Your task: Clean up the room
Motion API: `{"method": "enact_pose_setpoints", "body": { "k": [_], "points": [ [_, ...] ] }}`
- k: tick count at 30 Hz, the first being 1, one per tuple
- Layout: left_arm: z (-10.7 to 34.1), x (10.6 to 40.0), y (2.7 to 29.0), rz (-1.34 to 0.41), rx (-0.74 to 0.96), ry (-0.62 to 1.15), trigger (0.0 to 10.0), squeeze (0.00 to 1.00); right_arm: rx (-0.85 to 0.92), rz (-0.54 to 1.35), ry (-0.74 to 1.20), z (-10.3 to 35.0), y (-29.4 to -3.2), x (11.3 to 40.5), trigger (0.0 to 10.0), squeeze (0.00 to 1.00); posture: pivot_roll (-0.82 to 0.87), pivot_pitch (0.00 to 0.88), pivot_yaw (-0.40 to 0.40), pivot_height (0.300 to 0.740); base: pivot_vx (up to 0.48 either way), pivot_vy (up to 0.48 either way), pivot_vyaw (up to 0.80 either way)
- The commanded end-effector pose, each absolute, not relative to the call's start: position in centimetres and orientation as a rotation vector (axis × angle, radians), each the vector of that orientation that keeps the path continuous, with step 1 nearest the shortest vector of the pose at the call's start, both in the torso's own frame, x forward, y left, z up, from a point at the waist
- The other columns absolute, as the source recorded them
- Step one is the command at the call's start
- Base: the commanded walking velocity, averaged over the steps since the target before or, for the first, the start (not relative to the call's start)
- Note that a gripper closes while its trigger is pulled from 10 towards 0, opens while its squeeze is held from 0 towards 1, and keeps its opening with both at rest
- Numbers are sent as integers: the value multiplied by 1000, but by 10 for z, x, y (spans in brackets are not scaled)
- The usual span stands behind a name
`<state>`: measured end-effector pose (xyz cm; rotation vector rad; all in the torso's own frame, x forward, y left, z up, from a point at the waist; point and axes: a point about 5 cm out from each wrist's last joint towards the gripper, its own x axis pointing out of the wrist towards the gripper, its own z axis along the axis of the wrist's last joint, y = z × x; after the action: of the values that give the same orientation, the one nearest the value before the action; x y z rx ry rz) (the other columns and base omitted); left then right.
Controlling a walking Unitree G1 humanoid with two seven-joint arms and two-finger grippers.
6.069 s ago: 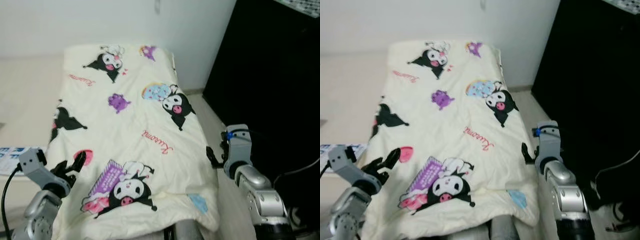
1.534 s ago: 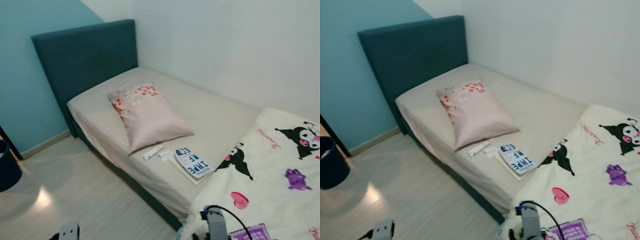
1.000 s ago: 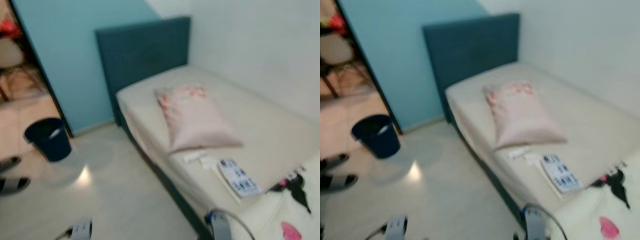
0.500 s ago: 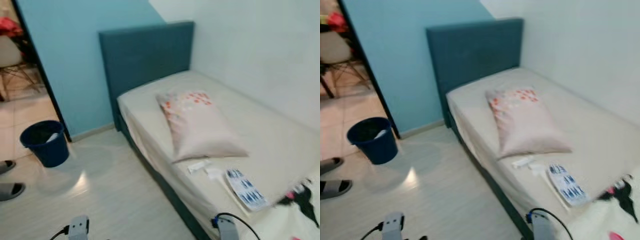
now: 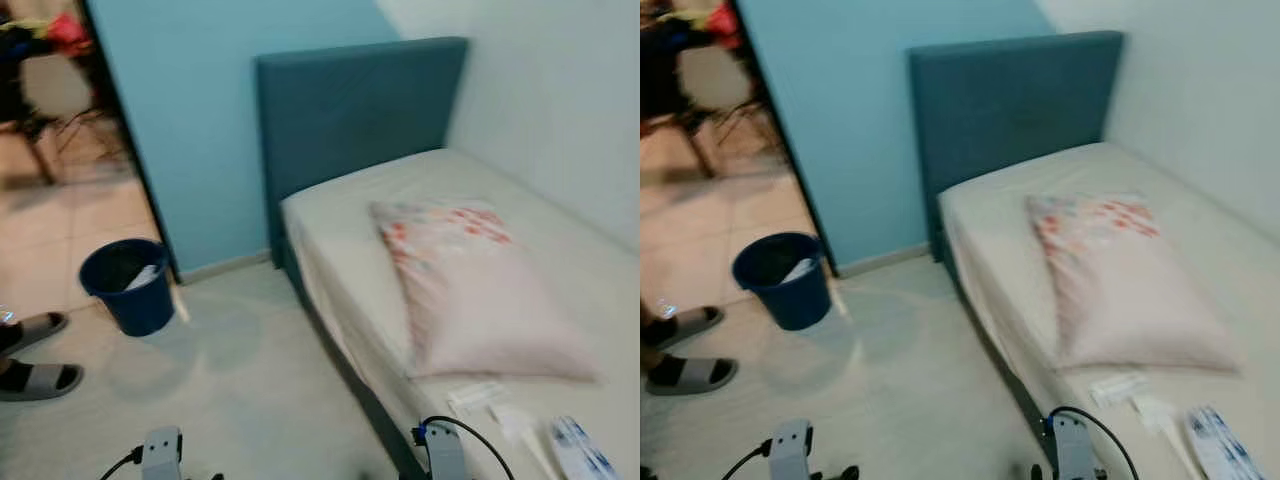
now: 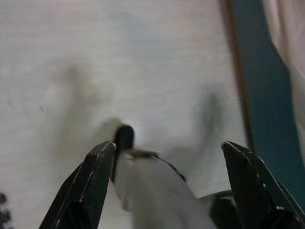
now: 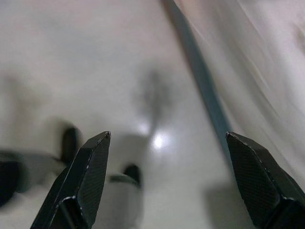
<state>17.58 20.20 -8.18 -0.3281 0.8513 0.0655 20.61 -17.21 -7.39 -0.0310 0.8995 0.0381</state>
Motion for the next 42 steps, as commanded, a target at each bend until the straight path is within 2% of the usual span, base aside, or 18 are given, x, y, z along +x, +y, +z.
{"method": "enact_pose_setpoints", "body": {
  "k": [1, 8, 12, 18, 27, 31, 35, 42],
  "points": [
    [-78, 186, 194, 33, -346, 817, 10000, 0, -42, 3, 954, -81, -185, 191, 10000, 0, -66, 27, -16, 740, 480, 0, 0],
    [-72, 198, 186, -3, -358, 778, 10000, 0, -26, -19, 962, -80, -196, 189, 10000, 0, -68, 27, -15, 740, 480, 0, -800],
    [-52, 232, 169, -89, -358, 665, 10000, 0, -30, -30, 964, -79, -208, 187, 10000, 0, -69, 27, -14, 740, 480, 0, -800],
    [-42, 248, 163, -111, -367, 616, 10000, 0, -28, -27, 953, -79, -204, 189, 10000, 0, -75, 28, -9, 740, 480, 0, -800],
    [-38, 252, 168, -98, -364, 593, 10000, 0, -18, -16, 950, -80, -190, 192, 10000, 0, -72, 31, -8, 740, 480, 0, -89],
    [-37, 252, 169, -96, -395, 587, 10000, 0, -23, -6, 964, -81, -188, 191, 10000, 0, -71, 33, -9, 740, 480, 0, -788],
    [-33, 256, 164, -144, -468, 564, 10000, 0, -47, -17, 979, -82, -190, 189, 10000, 0, -72, 32, -10, 740, 0, 0, -788],
    [-30, 261, 163, -160, -482, 551, 10000, 0, -76, -42, 991, -82, -196, 187, 10000, 0, -76, 32, -8, 740, 0, 0, -788]
  ]
}}
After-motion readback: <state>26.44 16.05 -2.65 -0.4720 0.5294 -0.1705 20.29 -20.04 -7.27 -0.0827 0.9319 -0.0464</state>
